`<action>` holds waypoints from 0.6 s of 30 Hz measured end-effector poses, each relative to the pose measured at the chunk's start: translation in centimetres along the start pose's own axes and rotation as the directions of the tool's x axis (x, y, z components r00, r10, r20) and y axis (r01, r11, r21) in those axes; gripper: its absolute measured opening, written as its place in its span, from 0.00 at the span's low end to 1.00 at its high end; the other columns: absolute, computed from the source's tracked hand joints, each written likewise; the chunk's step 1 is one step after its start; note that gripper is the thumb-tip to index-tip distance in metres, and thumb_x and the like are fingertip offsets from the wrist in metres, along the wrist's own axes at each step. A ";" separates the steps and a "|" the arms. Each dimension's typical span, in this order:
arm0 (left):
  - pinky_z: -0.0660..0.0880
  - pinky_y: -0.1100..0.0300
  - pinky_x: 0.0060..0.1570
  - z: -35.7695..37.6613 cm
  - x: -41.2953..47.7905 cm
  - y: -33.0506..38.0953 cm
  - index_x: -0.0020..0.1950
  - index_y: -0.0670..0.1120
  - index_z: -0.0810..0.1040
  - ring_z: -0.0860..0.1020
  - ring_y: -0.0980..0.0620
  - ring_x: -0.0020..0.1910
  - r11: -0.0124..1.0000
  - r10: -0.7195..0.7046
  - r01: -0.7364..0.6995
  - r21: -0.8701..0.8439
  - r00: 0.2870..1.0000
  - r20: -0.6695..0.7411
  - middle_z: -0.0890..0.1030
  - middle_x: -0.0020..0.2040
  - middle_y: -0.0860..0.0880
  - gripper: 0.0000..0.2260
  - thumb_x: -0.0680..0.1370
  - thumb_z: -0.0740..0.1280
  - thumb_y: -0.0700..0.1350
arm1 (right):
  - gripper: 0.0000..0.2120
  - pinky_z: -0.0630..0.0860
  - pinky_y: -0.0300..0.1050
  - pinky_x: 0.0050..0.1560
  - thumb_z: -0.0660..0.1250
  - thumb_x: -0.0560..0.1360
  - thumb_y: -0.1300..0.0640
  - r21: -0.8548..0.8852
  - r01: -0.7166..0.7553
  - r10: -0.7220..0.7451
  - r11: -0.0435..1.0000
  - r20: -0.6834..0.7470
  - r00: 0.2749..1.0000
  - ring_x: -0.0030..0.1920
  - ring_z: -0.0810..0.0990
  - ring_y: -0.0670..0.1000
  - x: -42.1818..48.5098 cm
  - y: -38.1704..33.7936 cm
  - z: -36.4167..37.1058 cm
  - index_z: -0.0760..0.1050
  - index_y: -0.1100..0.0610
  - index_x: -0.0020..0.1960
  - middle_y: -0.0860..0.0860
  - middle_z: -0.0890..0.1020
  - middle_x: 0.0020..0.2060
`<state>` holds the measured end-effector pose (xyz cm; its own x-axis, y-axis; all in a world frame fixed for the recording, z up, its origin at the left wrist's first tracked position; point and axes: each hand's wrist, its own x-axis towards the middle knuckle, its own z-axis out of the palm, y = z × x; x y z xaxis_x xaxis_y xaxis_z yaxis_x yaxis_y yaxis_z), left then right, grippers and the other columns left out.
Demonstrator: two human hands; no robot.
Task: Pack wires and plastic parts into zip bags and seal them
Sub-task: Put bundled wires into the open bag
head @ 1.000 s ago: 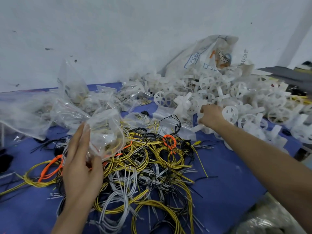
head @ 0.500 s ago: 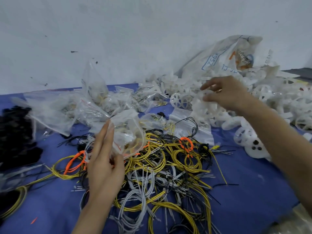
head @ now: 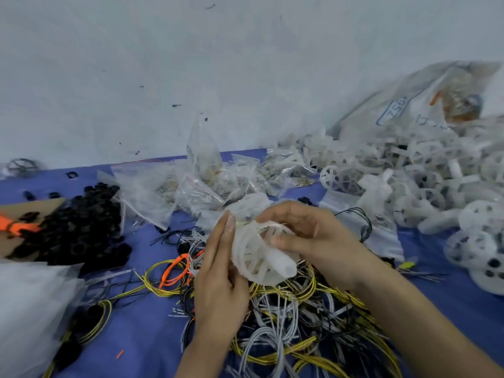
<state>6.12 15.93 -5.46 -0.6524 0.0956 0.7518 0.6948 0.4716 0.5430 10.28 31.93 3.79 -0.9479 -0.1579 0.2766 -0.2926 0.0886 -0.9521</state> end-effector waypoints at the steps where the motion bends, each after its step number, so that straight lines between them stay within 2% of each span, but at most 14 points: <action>1: 0.58 0.82 0.59 0.0 0.0 0.0 0.74 0.48 0.66 0.58 0.71 0.71 1.000 0.005 -0.005 -0.001 1.000 0.001 0.63 0.74 0.59 0.32 0.72 0.64 0.29 | 0.13 0.78 0.51 0.53 0.67 0.74 0.70 0.032 -0.008 0.009 0.999 -0.005 1.000 0.53 0.81 0.53 0.1 0.2 -0.1 0.80 0.53 0.49 0.51 0.83 0.49; 3: 0.61 0.82 0.55 0.0 0.1 0.0 0.74 0.48 0.67 0.58 0.72 0.70 1.000 0.002 -0.002 -0.012 1.000 0.001 0.62 0.74 0.62 0.32 0.70 0.62 0.30 | 0.12 0.78 0.51 0.53 0.69 0.72 0.67 0.064 -0.011 0.012 0.998 -0.021 1.000 0.51 0.81 0.52 0.4 0.6 -0.1 0.81 0.51 0.48 0.50 0.83 0.48; 5: 0.66 0.81 0.47 -0.1 0.1 0.2 0.74 0.50 0.66 0.58 0.76 0.68 1.000 -0.005 0.005 -0.016 1.000 0.009 0.60 0.74 0.66 0.34 0.68 0.61 0.32 | 0.11 0.77 0.53 0.52 0.69 0.69 0.63 0.091 -0.004 0.010 0.996 -0.066 0.998 0.50 0.80 0.52 0.6 0.8 -0.1 0.81 0.49 0.47 0.50 0.83 0.47; 8: 0.63 0.84 0.47 -0.1 0.2 0.4 0.74 0.48 0.65 0.57 0.77 0.67 1.000 -0.007 0.007 -0.017 1.000 0.017 0.61 0.74 0.62 0.35 0.67 0.60 0.32 | 0.11 0.77 0.57 0.54 0.69 0.71 0.64 0.082 -0.009 0.017 0.997 -0.109 0.994 0.52 0.80 0.53 1.0 1.2 0.0 0.80 0.50 0.49 0.52 0.81 0.50; 11: 0.67 0.80 0.46 -0.4 0.3 0.2 0.75 0.50 0.63 0.58 0.76 0.67 1.000 0.005 -0.005 -0.013 1.000 0.026 0.60 0.75 0.62 0.33 0.70 0.58 0.34 | 0.15 0.79 0.47 0.53 0.64 0.75 0.70 -0.018 -0.026 0.025 0.999 -0.069 0.997 0.54 0.80 0.49 1.3 1.9 0.6 0.78 0.51 0.54 0.49 0.80 0.53; 13: 0.75 0.68 0.37 -0.7 0.4 0.2 0.74 0.55 0.61 0.61 0.77 0.64 0.999 0.038 -0.038 0.007 0.998 0.052 0.58 0.75 0.65 0.33 0.71 0.58 0.35 | 0.17 0.77 0.40 0.54 0.63 0.76 0.70 -0.089 -0.044 0.038 0.995 -0.069 0.997 0.57 0.79 0.46 1.6 2.1 0.9 0.77 0.55 0.59 0.47 0.79 0.55; 14: 0.76 0.61 0.32 -0.8 0.5 0.3 0.74 0.57 0.60 0.65 0.76 0.60 0.999 0.051 -0.052 0.015 0.996 0.066 0.57 0.75 0.66 0.34 0.71 0.59 0.35 | 0.18 0.76 0.38 0.57 0.63 0.76 0.70 -0.140 -0.053 0.043 0.989 -0.072 0.996 0.58 0.78 0.45 1.9 2.2 1.1 0.76 0.56 0.62 0.47 0.79 0.57; 15: 0.76 0.58 0.29 -0.9 0.5 0.3 0.75 0.57 0.59 0.69 0.70 0.57 0.997 0.066 -0.068 0.026 0.995 0.080 0.57 0.75 0.65 0.35 0.70 0.59 0.35 | 0.18 0.74 0.38 0.60 0.63 0.76 0.68 -0.220 -0.057 0.038 0.974 -0.090 0.995 0.60 0.76 0.44 2.1 2.3 1.3 0.74 0.57 0.65 0.48 0.78 0.59; 17: 0.74 0.60 0.29 -0.9 0.5 0.5 0.76 0.54 0.60 0.73 0.59 0.51 0.994 0.094 -0.099 0.049 0.991 0.098 0.57 0.76 0.64 0.34 0.70 0.58 0.36 | 0.19 0.70 0.39 0.63 0.63 0.76 0.66 -0.394 -0.034 -0.028 0.918 -0.151 0.988 0.61 0.74 0.46 2.7 2.6 2.1 0.72 0.56 0.67 0.50 0.76 0.59; 18: 0.73 0.61 0.30 -0.9 0.6 0.6 0.76 0.53 0.60 0.73 0.58 0.50 0.993 0.098 -0.104 0.054 0.990 0.099 0.57 0.76 0.63 0.34 0.70 0.58 0.35 | 0.19 0.71 0.39 0.61 0.63 0.76 0.66 -0.449 -0.012 -0.079 0.894 -0.184 0.980 0.60 0.74 0.47 2.9 2.7 2.7 0.71 0.55 0.66 0.51 0.76 0.57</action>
<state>6.42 15.47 -4.41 -0.6078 0.2282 0.7606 0.7415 0.5059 0.4407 7.05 29.04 1.65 -0.9287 0.0197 0.3702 -0.3062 0.5225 -0.7958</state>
